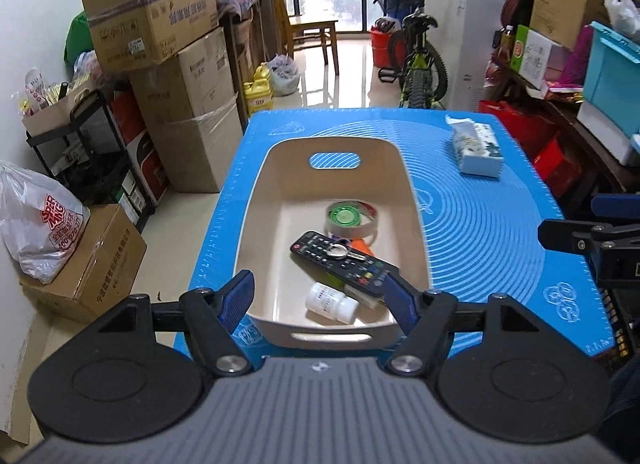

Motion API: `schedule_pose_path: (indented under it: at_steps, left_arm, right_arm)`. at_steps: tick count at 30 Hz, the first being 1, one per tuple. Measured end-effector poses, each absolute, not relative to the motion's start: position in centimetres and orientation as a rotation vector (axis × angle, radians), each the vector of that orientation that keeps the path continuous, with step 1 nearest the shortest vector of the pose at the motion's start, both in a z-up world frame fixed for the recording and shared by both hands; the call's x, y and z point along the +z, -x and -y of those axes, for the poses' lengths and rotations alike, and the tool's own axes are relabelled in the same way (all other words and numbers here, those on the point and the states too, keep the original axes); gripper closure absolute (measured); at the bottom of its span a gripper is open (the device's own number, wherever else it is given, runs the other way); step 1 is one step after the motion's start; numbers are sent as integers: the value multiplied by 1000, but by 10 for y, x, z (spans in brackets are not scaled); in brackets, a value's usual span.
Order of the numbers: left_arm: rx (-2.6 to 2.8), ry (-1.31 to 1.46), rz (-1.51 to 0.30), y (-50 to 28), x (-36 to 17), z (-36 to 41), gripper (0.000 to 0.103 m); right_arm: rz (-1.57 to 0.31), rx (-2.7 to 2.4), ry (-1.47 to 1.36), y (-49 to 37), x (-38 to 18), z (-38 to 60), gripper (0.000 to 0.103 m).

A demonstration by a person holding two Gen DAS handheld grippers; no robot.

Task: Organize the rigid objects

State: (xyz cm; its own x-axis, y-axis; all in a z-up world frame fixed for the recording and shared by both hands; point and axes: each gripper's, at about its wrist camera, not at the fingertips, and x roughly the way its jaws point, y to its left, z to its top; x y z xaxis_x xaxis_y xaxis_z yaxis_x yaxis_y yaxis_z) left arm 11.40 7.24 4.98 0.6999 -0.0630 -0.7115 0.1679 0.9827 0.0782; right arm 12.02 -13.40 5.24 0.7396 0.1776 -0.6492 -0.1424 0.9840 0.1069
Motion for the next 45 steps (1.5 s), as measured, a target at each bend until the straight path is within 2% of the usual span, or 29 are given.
schedule_pose_path:
  at_steps: [20,45]
  left_arm:
    - [-131,-159,-745,-14,55,-26,31]
    - [-167,-152,-778,11,37,-19,31]
  right_arm:
    - [-688,95,-107,4,59,184,14]
    - [-734,93,-110,40,41,189,14]
